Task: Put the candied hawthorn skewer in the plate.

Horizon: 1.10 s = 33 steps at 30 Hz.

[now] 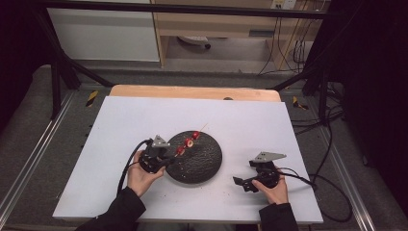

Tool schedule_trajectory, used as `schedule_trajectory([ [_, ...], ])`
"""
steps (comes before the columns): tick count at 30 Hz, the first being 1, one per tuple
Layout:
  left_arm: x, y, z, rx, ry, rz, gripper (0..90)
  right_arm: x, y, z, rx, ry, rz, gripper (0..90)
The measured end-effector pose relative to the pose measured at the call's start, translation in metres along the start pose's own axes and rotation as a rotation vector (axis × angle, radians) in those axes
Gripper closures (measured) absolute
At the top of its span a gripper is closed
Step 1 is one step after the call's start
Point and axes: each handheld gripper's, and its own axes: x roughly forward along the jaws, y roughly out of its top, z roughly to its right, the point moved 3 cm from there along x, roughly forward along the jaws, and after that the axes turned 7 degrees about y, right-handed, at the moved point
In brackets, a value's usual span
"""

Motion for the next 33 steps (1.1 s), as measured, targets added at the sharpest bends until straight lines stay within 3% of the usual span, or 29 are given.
schedule_trajectory([
  [16, 0.022, -0.005, 0.015, 0.014, 0.011, -0.045, 88.1, -0.01, -0.004, 0.002, 0.015, -0.003, 0.025, 1.3],
  [33, 0.028, -0.006, 0.019, 0.027, 0.043, -0.07, 88.1, -0.01, -0.004, 0.002, 0.015, -0.004, 0.022, 1.2],
])
